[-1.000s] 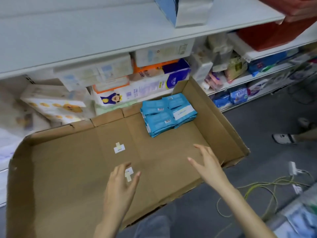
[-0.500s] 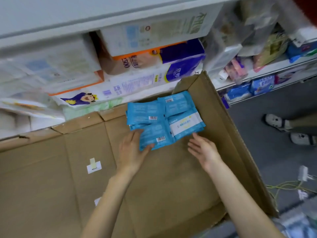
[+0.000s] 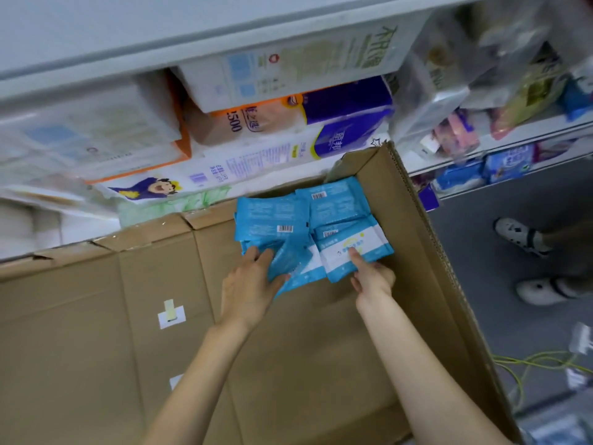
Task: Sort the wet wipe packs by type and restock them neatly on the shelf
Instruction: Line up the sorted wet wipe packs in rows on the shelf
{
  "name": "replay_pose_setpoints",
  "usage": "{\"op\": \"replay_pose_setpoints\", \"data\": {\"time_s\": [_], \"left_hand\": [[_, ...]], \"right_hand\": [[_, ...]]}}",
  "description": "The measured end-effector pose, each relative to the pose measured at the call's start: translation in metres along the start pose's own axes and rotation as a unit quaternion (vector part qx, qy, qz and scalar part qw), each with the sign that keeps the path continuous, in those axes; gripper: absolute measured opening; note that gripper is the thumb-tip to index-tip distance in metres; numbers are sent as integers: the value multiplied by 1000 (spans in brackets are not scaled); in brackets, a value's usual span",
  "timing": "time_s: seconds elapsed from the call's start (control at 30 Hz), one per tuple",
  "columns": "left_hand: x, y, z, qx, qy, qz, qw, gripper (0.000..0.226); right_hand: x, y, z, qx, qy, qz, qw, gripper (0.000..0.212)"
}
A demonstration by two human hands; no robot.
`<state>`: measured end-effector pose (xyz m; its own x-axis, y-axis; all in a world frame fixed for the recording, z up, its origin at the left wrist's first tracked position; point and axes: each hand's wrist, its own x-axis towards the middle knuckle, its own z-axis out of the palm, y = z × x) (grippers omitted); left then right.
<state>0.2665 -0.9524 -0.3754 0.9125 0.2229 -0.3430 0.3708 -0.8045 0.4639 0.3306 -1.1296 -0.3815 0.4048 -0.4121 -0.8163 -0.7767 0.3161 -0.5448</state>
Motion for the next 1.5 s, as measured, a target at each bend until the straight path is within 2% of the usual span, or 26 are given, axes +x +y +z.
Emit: {"op": "replay_pose_setpoints", "data": {"time_s": [0.03,0.1,0.17,0.23,0.3,0.33,0.4,0.43,0.5,0.57,0.63,0.67,0.73,0.77,0.8,0.87,0.93,1.0,1.13,1.23,1.4,1.5], "left_hand": [[-4,0,-3,-27,2,-13,1000,27],[-14,-4,-9,-127,-4,-53,991,17],[-30,-6,-18,-281,-29,-115,952,15],[-54,-5,-31,-447,-62,-169,876,18],[-81,-4,-42,-548,-87,-196,809,26],[-95,-2,-49,-577,-100,-201,785,29],[-124,1,-62,-632,-120,-206,738,37],[-139,1,-66,-665,-129,-205,707,42],[-173,-1,-73,-743,-146,-197,623,55],[-208,-10,-72,-807,-148,-188,540,77],[-243,-21,-72,-859,-141,-148,470,85],[-261,-22,-77,-871,-147,-107,457,78],[-296,-30,-80,-881,-160,-7,445,60],[-314,-40,-82,-886,-153,8,438,57],[-331,-43,-87,-888,-148,10,436,59],[-368,-50,-100,-889,-129,-61,434,74],[-404,-56,-109,-903,-84,-84,414,81],[-433,-64,-122,-892,-68,-99,436,76],[-473,-92,-146,-878,-36,-96,467,86],[-491,-117,-163,-865,13,-106,490,79],[-513,-178,-192,-836,79,-131,527,68],[-530,-227,-221,-792,130,-161,575,65]], "right_hand": [[-3,1,-8,7,-11,-4,1000,18],[-12,3,-27,28,-42,-11,999,25],[-27,8,-48,42,-88,-18,995,28],[-47,16,-69,46,-138,-15,989,26],[-69,29,-88,34,-184,-13,982,29],[-82,36,-97,30,-207,-21,978,37],[-105,50,-111,0,-239,-39,970,66],[-118,57,-117,-7,-249,-46,967,69],[-141,71,-130,6,-268,-54,962,46],[-168,81,-143,21,-283,-64,957,30],[-198,92,-159,33,-306,-77,949,32],[-214,98,-168,32,-321,-85,943,34],[-246,113,-186,30,-347,-104,932,35],[-261,121,-193,31,-362,-111,925,35],[-275,131,-200,31,-378,-115,918,33],[-305,150,-209,22,-401,-115,909,30],[-332,168,-214,-3,-422,-118,899,30],[-359,182,-217,-25,-441,-127,888,29],[-406,203,-215,-49,-464,-128,875,24],[-439,215,-204,-75,-484,-127,862,26],[-492,252,-158,-115,-509,-120,845,38],[-524,287,-113,-134,-522,-109,835,37]]}}
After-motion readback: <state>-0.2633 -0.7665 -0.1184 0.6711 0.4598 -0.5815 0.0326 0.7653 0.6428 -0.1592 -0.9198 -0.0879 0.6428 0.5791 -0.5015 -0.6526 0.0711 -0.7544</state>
